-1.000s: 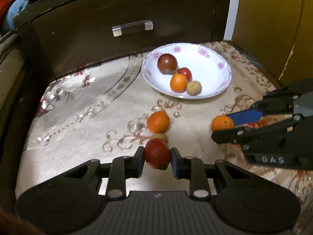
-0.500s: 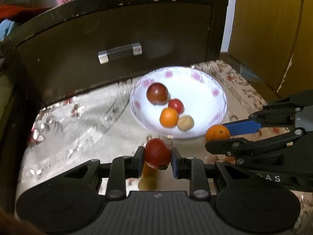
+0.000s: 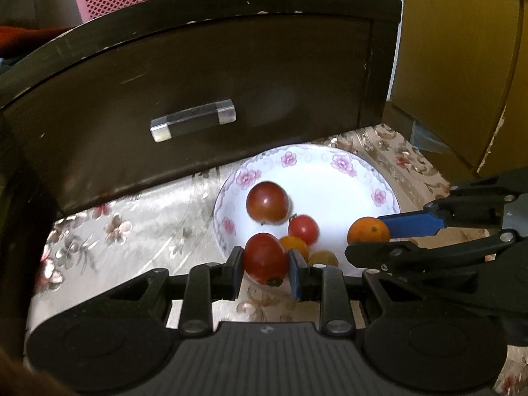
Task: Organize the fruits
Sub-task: 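Carry the red tomato and mandarin into the bowl and open both grippers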
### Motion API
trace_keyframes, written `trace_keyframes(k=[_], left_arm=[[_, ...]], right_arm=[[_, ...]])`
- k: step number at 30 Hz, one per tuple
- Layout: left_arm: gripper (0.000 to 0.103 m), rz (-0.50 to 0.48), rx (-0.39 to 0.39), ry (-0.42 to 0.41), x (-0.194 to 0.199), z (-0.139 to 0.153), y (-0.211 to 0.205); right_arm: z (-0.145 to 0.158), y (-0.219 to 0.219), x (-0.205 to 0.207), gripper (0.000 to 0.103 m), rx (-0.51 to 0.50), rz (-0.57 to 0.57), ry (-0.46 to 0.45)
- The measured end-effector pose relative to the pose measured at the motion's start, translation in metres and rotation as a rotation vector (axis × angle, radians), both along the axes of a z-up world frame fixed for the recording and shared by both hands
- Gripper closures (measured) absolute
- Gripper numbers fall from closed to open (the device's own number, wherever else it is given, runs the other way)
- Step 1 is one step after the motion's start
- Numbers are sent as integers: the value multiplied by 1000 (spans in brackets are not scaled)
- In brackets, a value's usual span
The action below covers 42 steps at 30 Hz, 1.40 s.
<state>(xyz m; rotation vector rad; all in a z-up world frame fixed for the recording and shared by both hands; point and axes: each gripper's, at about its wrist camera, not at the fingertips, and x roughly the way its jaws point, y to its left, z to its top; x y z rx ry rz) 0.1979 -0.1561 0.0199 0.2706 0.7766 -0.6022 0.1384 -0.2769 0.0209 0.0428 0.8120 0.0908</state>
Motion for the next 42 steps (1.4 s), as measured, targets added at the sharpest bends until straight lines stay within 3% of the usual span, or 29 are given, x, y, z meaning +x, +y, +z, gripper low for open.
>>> trace_keyframes(k=[20, 42], left_arm=[[67, 10, 1, -6, 21, -15, -11], [65, 21, -19, -19, 22, -11, -11]], right_arm=[[-14, -16, 21, 79, -6, -42, 4], [-15, -18, 23, 77, -9, -51, 13]])
